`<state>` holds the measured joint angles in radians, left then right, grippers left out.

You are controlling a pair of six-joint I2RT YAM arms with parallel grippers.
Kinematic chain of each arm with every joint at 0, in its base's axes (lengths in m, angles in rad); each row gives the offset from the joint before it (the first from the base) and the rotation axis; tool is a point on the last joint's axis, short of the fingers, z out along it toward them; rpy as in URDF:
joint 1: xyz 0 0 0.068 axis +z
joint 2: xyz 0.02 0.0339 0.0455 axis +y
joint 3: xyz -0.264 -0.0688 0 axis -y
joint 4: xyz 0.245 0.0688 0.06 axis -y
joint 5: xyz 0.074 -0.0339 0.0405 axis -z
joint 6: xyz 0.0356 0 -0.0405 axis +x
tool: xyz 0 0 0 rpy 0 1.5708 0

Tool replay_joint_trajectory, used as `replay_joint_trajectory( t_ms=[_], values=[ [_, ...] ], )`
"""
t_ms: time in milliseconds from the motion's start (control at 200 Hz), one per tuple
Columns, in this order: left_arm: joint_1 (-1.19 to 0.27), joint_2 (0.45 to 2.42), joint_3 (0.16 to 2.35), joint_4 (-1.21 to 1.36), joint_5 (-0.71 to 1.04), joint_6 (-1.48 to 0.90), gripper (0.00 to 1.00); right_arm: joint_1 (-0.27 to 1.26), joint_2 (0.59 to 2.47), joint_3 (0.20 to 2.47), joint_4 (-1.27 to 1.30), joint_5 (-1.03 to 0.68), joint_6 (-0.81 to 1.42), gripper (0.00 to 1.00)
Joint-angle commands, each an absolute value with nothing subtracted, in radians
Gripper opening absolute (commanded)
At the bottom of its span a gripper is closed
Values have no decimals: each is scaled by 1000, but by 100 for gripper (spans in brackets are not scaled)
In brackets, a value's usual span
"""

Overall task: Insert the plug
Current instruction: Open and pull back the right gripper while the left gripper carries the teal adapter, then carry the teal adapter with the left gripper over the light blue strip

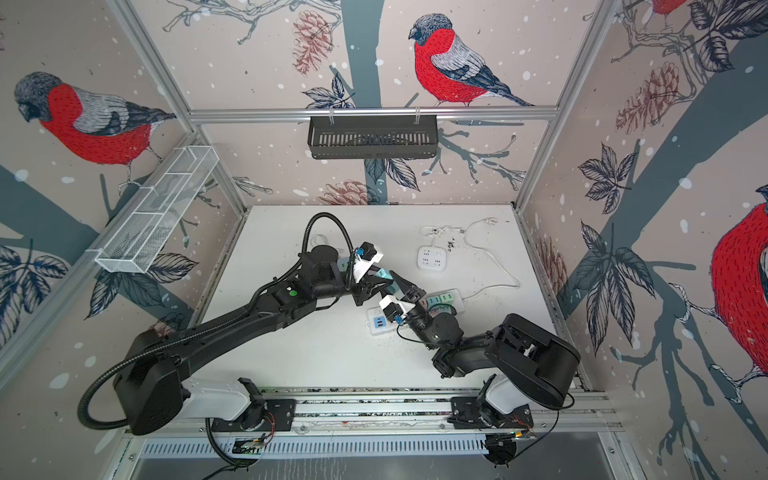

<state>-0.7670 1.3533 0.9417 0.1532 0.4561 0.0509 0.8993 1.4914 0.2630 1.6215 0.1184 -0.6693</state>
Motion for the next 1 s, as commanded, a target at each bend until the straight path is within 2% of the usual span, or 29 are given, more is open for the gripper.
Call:
replay_joint_trajectory(
  t_ms=[0, 35, 65, 115, 150, 185, 255, 310, 515, 680, 836, 996],
  values=[
    [-772, 1337, 931, 153, 529, 91, 20, 888, 1497, 268, 1652, 178, -651, 4],
    [-773, 1336, 931, 155, 536, 94, 16, 889, 1496, 268, 1652, 176, -647, 5],
    [-772, 1335, 929, 155, 537, 96, 13, 890, 1493, 268, 1652, 173, -640, 11],
    [-773, 1332, 928, 160, 522, 95, 8, 891, 1486, 264, 1648, 168, -633, 34],
    [-772, 1328, 925, 167, 497, 90, 4, 891, 1477, 261, 1646, 166, -626, 56],
    [-773, 1321, 923, 174, 465, 82, 1, 891, 1465, 257, 1649, 166, -618, 72],
    [-771, 1309, 925, 177, 393, 67, 0, 889, 1437, 238, 1661, 164, -606, 91],
    [-768, 1297, 931, 171, 336, 54, 0, 886, 1411, 217, 1671, 160, -597, 100],
    [-734, 1248, 945, 146, 224, 44, 0, 843, 1281, 152, 1609, 158, -547, 100],
    [-684, 1228, 960, 88, 122, 101, 0, 702, 1137, 91, 1531, 129, -392, 100],
    [-683, 1206, 910, 66, -66, 306, 0, 564, 1065, 103, 1389, 109, -220, 100],
    [-671, 1257, 978, -118, -294, 400, 0, 540, 1093, 118, 1385, 158, -190, 100]
  ],
)
